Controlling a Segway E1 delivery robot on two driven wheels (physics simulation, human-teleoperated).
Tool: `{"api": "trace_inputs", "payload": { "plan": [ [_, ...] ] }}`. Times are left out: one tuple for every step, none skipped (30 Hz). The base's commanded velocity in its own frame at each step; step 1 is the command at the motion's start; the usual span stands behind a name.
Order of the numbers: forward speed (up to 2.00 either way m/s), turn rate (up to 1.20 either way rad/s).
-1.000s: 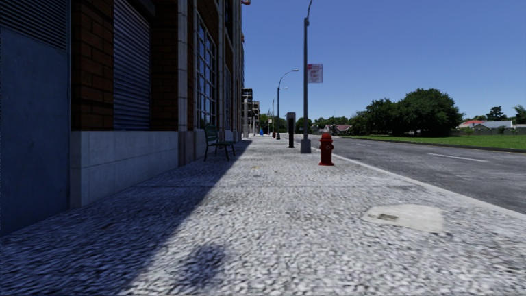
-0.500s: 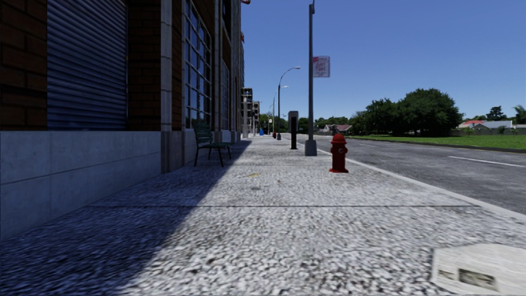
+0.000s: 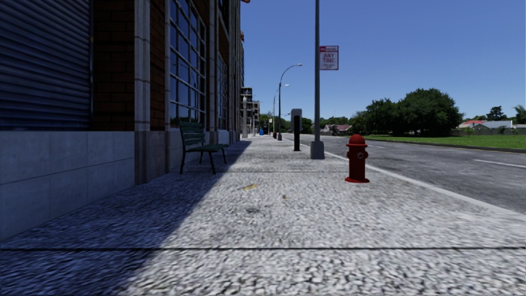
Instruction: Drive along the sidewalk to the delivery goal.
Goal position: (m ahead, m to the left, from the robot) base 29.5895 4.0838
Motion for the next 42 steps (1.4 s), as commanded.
{"api": "trace_inputs", "payload": {
  "plan": [
    [2.0,0.0],
    [2.0,0.0],
    [2.0,0.0],
    [2.0,0.0],
    [2.0,0.0],
    [2.0,0.0],
    [2.0,0.0],
    [2.0,0.0],
    [2.0,0.0],
    [2.0,0.0],
    [2.0,0.0],
    [2.0,0.0],
    [2.0,0.0],
    [2.0,0.0],
    [2.0,0.0],
    [2.0,0.0],
    [2.0,0.0],
    [2.0,0.0],
    [2.0,0.0],
    [2.0,0.0],
    [2.0,0.0],
    [2.0,0.0],
    [2.0,0.0],
    [2.0,0.0],
    [2.0,0.0],
    [2.0,0.0],
    [2.0,0.0],
    [2.0,0.0],
    [2.0,0.0],
    [2.0,0.0],
    [2.0,0.0],
    [2.0,0.0],
    [2.0,0.0],
    [2.0,0.0],
    [2.0,0.0],
    [2.0,0.0],
    [2.0,0.0],
    [2.0,0.0],
    [2.0,0.0],
    [2.0,0.0],
    [2.0,0.0],
    [2.0,0.0]
  ]
}}
